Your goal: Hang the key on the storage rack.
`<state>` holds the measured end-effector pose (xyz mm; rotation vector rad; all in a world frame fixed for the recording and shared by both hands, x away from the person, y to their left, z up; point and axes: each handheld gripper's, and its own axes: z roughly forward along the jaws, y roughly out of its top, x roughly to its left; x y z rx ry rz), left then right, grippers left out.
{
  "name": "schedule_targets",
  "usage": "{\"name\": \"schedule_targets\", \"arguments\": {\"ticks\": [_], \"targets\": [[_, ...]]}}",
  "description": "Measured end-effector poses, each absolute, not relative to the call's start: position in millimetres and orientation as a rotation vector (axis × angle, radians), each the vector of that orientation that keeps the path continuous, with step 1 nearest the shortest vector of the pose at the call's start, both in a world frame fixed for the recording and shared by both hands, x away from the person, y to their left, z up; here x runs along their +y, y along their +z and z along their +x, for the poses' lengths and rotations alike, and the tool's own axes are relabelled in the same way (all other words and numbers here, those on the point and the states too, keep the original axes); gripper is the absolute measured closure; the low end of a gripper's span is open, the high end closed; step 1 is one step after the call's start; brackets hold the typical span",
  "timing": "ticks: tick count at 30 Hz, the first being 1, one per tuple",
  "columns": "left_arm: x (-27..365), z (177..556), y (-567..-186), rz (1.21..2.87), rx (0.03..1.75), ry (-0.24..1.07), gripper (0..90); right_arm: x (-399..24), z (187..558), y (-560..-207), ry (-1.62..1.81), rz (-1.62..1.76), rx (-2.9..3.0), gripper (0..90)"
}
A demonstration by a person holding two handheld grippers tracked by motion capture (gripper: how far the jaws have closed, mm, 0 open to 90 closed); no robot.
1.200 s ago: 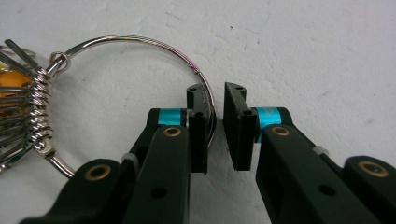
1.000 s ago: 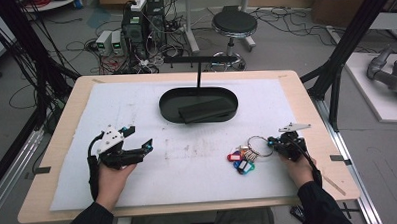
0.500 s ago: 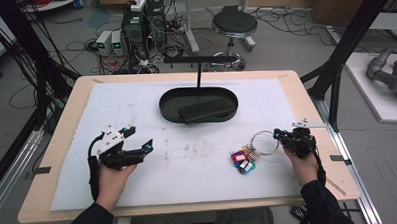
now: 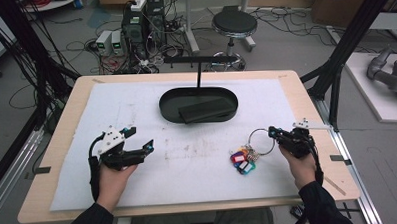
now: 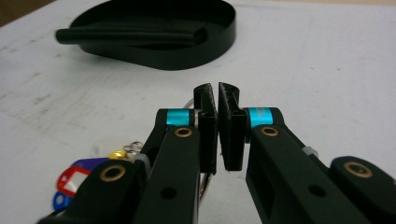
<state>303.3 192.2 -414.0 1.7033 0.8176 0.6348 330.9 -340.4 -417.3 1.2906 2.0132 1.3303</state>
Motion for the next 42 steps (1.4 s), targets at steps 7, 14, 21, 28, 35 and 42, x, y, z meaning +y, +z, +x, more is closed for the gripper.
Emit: {"name": "schedule_targets", "arguments": {"ticks": [7, 14, 21, 28, 35, 42], "targets": [[191.6, 303.3, -414.4, 1.704, 0.818, 0.625, 22.1, -332.0, 330.6, -418.9, 1.376, 1.291, 2.09, 82.8], [191.9, 303.7, -414.7, 1.705, 0.815, 0.618, 22.2, -326.5, 331.9, -419.3, 1.371, 1.275, 2.134, 86.4], [191.7, 303.4, -414.3, 1.706, 0.806, 0.611, 22.6, -323.5, 331.5, -413.8, 1.395, 1.228, 2.153, 87.1], [189.4, 304.7, -412.6, 1.71, 0.792, 0.594, 24.9, -324.2, 331.2, -401.0, 1.45, 1.175, 2.145, 87.3], [182.1, 308.8, -405.1, 1.716, 0.74, 0.564, 26.2, -320.3, 331.8, -381.3, 1.519, 1.094, 2.156, 87.4], [163.2, 315.4, -393.4, 1.737, 0.643, 0.475, 26.2, -315.4, 332.7, -367.9, 1.565, 1.022, 2.173, 87.4]]}}
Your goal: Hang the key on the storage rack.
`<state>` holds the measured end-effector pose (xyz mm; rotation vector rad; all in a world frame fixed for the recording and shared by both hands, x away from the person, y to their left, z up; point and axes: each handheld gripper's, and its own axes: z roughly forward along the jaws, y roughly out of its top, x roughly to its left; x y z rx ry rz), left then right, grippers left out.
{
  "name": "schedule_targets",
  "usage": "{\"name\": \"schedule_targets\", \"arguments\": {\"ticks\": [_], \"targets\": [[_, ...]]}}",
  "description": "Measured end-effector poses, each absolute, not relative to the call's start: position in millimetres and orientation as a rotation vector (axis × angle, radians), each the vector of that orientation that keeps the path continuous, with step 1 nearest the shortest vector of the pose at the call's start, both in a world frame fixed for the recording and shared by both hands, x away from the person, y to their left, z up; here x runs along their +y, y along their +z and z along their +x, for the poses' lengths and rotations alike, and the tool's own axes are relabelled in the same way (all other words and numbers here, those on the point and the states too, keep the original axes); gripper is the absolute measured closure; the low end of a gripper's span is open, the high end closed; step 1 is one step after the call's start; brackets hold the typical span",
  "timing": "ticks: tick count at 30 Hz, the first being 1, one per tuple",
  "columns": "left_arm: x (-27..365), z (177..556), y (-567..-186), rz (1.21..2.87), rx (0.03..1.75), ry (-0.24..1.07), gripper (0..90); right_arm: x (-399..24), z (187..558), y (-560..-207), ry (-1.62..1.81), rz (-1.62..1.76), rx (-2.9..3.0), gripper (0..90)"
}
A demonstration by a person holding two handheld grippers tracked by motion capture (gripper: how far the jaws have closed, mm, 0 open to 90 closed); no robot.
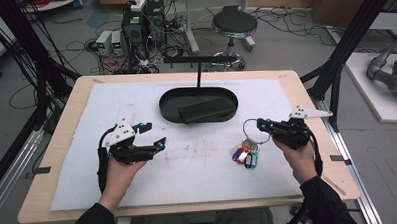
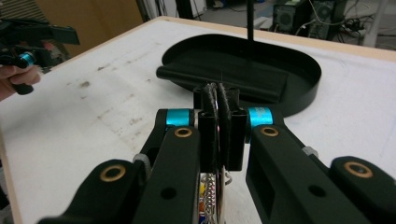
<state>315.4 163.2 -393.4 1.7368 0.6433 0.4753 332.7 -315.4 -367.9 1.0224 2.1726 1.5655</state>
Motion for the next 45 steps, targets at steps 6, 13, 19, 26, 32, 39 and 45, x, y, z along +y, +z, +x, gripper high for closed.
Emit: {"name": "schedule_targets", "arguments": {"ticks": [6, 13, 19, 26, 32, 39, 45], "targets": [[145.9, 322.2, -384.7, 1.737, 0.573, 0.374, 25.1, -308.9, 333.9, -357.5, 1.603, 0.967, 2.175, 87.4], [123.5, 331.4, -370.6, 1.73, 0.493, 0.287, 24.5, -298.1, 332.2, -340.9, 1.66, 0.877, 2.183, 87.4], [104.6, 337.3, -362.9, 1.727, 0.438, 0.228, 21.8, -285.5, 331.0, -330.9, 1.71, 0.801, 2.194, 87.5], [82.0, 343.2, -360.8, 1.715, 0.406, 0.176, 21.1, -272.7, 329.4, -327.7, 1.76, 0.746, 2.22, 87.4], [63.9, 345.6, -363.2, 1.725, 0.37, 0.143, 22.5, -265.0, 326.5, -327.9, 1.776, 0.698, 2.242, 87.5], [47.2, 346.7, -367.0, 1.739, 0.341, 0.133, 35.6, -258.2, 324.2, -329.2, 1.802, 0.653, 2.277, 87.4], [41.2, 346.6, -369.5, 1.745, 0.335, 0.122, 44.0, -251.2, 321.8, -330.7, 1.813, 0.633, 2.305, 87.4]]}}
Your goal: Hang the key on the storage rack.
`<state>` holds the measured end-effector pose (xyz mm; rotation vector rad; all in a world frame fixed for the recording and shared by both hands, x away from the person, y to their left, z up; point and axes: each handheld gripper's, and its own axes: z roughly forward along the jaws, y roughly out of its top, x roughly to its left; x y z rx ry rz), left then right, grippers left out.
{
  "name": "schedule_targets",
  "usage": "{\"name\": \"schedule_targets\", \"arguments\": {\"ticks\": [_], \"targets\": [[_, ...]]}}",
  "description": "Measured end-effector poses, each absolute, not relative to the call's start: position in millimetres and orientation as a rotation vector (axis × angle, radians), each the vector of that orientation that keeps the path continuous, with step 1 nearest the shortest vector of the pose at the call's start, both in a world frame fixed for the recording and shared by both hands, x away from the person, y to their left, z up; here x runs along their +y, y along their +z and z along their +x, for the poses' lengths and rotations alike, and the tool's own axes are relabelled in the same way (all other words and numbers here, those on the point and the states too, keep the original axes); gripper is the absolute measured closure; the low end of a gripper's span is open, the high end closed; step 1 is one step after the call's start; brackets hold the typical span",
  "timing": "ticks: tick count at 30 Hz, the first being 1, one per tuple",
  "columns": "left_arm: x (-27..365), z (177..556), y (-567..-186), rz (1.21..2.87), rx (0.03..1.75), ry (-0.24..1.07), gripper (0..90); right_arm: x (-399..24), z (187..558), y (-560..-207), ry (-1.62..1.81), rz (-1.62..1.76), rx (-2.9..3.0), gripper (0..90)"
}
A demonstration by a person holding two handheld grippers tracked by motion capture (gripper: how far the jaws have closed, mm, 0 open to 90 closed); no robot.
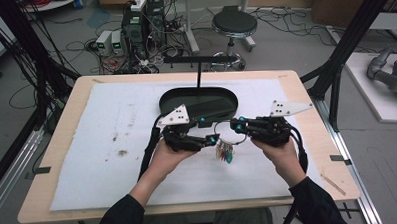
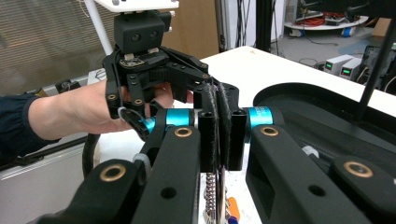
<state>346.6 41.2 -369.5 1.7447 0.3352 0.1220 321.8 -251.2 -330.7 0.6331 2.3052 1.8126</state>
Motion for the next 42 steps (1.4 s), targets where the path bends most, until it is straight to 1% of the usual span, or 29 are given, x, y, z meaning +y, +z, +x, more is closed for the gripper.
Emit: {"name": "schedule_targets", "arguments": {"ticks": [5, 7, 9, 11, 14, 20, 26, 32, 35, 37, 38, 39, 40, 42], "targets": [[39.4, 346.1, -370.8, 1.74, 0.322, 0.134, 54.1, -247.6, 320.6, -332.2, 1.821, 0.625, 2.322, 87.4], [38.4, 345.9, -371.4, 1.748, 0.314, 0.13, 56.0, -246.1, 320.1, -332.5, 1.824, 0.618, 2.325, 87.4], [37.8, 345.2, -371.6, 1.748, 0.304, 0.133, 62.1, -245.2, 319.9, -332.6, 1.824, 0.608, 2.328, 87.4], [38.2, 344.6, -371.5, 1.744, 0.298, 0.135, 65.9, -244.7, 319.5, -332.6, 1.824, 0.609, 2.333, 87.4], [39.1, 344.3, -371.6, 1.743, 0.296, 0.142, 70.0, -245.3, 319.8, -333.0, 1.821, 0.612, 2.335, 87.4], [39.5, 341.7, -372.2, 1.736, 0.275, 0.177, 84.5, -246.8, 320.2, -333.2, 1.827, 0.617, 2.34, 87.4], [40.6, 341.7, -372.3, 1.723, 0.282, 0.171, 85.6, -247.5, 321.2, -333.8, 1.83, 0.605, 2.344, 87.3], [43.8, 339.5, -369.4, 1.706, 0.271, 0.198, 86.2, -248.8, 322.7, -334.0, 1.827, 0.592, 2.358, 85.9], [44.9, 338.4, -367.8, 1.702, 0.269, 0.211, 86.4, -250.6, 324.4, -334.6, 1.81, 0.613, 2.351, 82.0], [45.9, 338.2, -366.7, 1.692, 0.272, 0.218, 86.5, -252.3, 324.4, -334.4, 1.791, 0.62, 2.333, 75.7], [46.9, 338.2, -365.9, 1.689, 0.275, 0.221, 86.5, -253.6, 324.1, -333.9, 1.782, 0.632, 2.329, 74.8], [48.3, 338.5, -364.8, 1.69, 0.277, 0.229, 86.5, -255.1, 324.1, -333.5, 1.779, 0.631, 2.319, 71.6], [50.1, 338.6, -363.3, 1.684, 0.282, 0.237, 86.5, -257.3, 324.1, -332.9, 1.77, 0.634, 2.302, 65.0], [53.7, 339.1, -360.9, 1.681, 0.287, 0.252, 86.6, -263.0, 324.8, -331.6, 1.769, 0.645, 2.276, 61.8]]}}
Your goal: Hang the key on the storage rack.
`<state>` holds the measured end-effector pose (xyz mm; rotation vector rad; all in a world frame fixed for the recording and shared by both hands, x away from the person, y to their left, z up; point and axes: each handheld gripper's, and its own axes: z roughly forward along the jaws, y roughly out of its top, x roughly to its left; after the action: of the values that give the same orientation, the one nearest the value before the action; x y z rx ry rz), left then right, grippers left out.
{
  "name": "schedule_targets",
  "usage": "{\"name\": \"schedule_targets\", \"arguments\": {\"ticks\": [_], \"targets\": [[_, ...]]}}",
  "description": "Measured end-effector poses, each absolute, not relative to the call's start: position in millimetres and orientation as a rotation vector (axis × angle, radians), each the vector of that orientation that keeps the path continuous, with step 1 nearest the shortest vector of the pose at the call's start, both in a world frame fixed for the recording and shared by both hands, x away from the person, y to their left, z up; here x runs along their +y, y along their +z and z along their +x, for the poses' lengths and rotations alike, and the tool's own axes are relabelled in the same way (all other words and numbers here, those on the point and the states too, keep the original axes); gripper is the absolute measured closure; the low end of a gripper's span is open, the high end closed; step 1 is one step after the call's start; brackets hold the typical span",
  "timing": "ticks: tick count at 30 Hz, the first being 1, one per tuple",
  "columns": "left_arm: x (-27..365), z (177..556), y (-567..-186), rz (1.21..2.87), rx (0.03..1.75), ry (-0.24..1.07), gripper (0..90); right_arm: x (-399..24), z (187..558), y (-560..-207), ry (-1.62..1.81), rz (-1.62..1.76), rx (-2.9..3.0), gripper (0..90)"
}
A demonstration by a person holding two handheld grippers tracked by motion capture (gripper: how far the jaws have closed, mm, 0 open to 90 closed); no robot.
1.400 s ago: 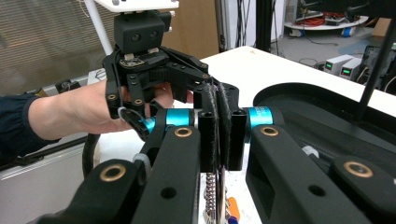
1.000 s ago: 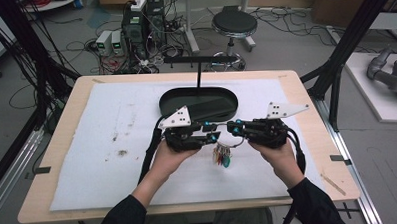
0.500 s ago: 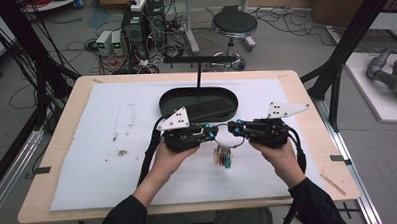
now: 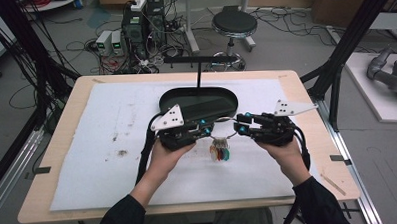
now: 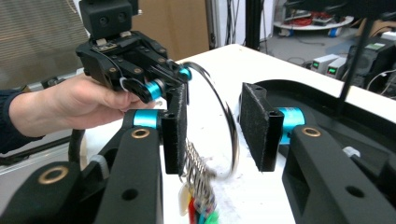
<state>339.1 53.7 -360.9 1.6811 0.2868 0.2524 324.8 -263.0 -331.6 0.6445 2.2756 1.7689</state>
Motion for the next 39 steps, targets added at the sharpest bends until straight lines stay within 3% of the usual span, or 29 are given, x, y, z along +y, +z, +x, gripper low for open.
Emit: {"name": "schedule_targets", "arguments": {"ticks": [5, 16, 39], "targets": [[67.3, 342.5, -352.0, 1.657, 0.319, 0.299, 86.7, -280.1, 328.0, -331.1, 1.751, 0.674, 2.234, 53.2], [100.2, 351.3, -321.4, 1.602, 0.369, 0.406, 86.7, -314.2, 339.3, -342.4, 1.72, 0.771, 2.177, 45.4], [137.3, 387.1, -295.0, 1.574, 0.475, 0.564, 86.7, -342.9, 347.5, -354.1, 1.618, 0.917, 2.096, 37.2]]}}
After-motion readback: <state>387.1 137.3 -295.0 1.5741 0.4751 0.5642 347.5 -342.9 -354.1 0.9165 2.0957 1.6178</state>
